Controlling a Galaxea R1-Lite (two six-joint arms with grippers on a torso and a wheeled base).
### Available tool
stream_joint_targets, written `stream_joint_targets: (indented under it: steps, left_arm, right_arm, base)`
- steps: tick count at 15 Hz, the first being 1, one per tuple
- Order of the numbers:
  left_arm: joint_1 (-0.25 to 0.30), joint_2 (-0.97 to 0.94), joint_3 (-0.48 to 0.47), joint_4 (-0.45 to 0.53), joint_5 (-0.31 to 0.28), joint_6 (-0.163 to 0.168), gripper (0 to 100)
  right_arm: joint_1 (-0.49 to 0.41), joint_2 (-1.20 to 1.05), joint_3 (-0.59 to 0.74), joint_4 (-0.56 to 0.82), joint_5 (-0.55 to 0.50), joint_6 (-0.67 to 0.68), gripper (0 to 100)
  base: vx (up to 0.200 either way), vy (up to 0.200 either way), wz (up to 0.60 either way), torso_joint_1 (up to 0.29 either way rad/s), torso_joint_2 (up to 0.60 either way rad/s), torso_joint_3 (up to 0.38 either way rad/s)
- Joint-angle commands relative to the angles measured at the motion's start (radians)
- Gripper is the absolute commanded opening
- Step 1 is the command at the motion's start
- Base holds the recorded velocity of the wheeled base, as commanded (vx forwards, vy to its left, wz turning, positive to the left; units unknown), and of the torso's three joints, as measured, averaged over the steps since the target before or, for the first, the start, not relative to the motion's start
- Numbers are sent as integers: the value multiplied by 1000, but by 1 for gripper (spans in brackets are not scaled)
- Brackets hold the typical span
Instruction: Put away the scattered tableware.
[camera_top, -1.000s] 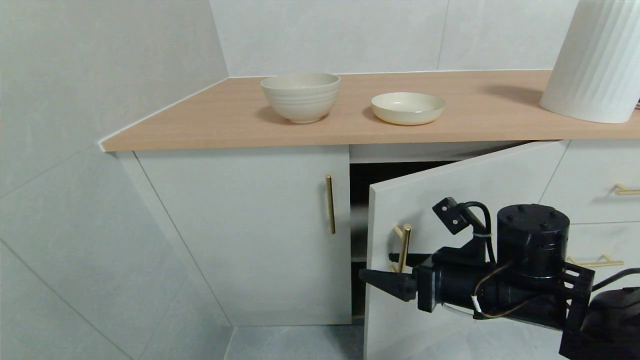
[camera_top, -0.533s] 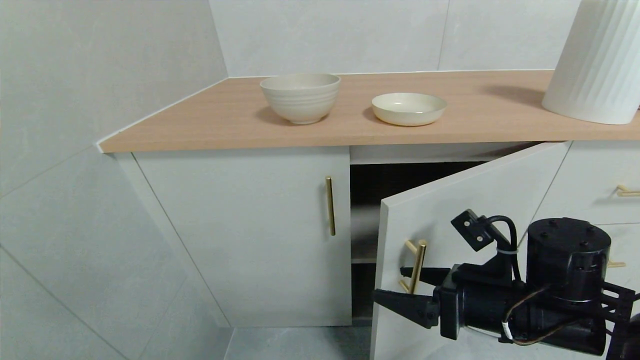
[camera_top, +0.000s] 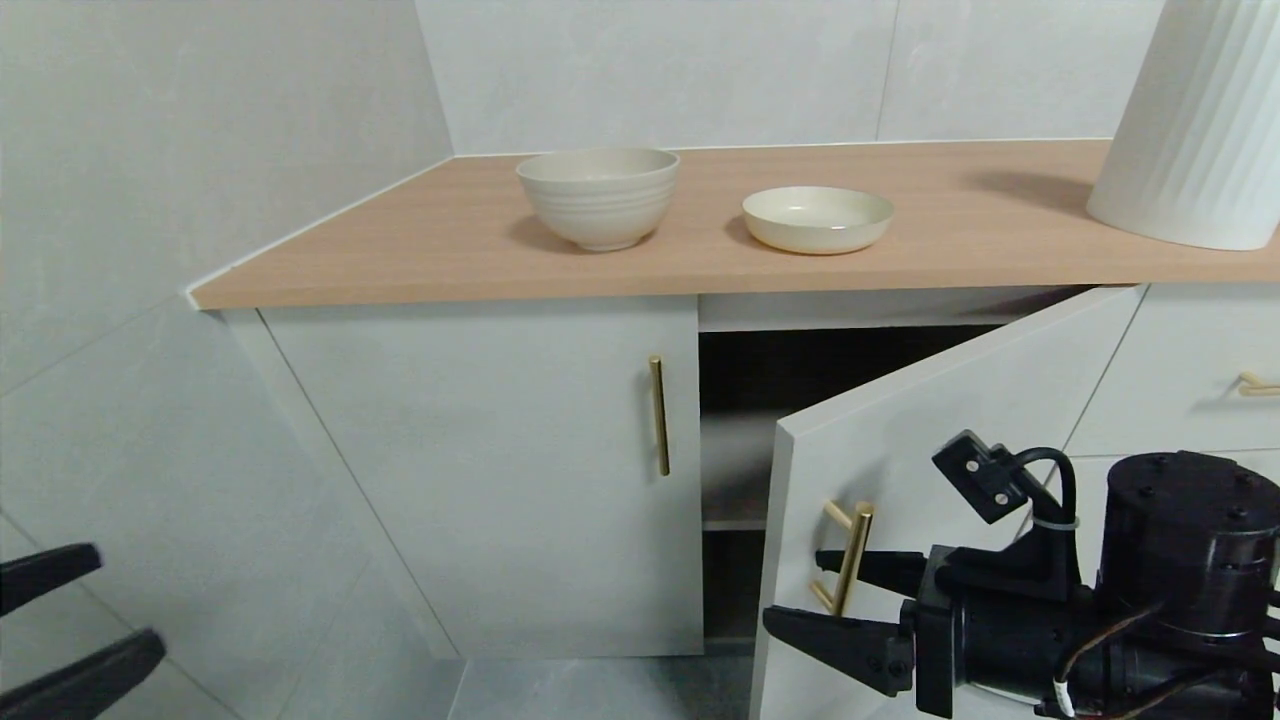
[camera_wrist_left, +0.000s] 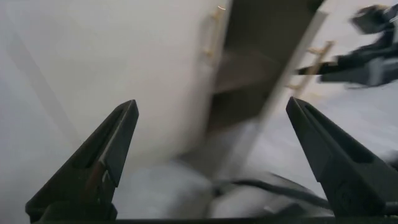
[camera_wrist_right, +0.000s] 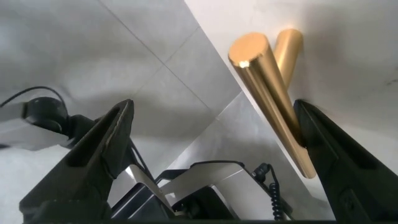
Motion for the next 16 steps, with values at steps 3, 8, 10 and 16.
stream_joint_targets:
  steps: [3,8,10,16]
  left_arm:
    - [-237,533,-145,-155,-21,-146,100]
    - [-445,731,-143,-309,181,-186,0]
    - [-474,757,-129,-358,181,-184,0]
    - [-581,969,-113,-585,129,-114,0]
  right_arm:
    - [13,-10,5,-5,4,-2,100]
    - [13,-10,9,-3,4,-2,100]
    - [13,-10,9,-3,4,-2,100]
    - [13,-8,11,-3,2,-2,100]
  base:
    - [0,0,0,0,0,0]
    - [0,0,0,0,0,0]
    - [0,0,0,0,0,0]
    - [0,0,0,0,0,0]
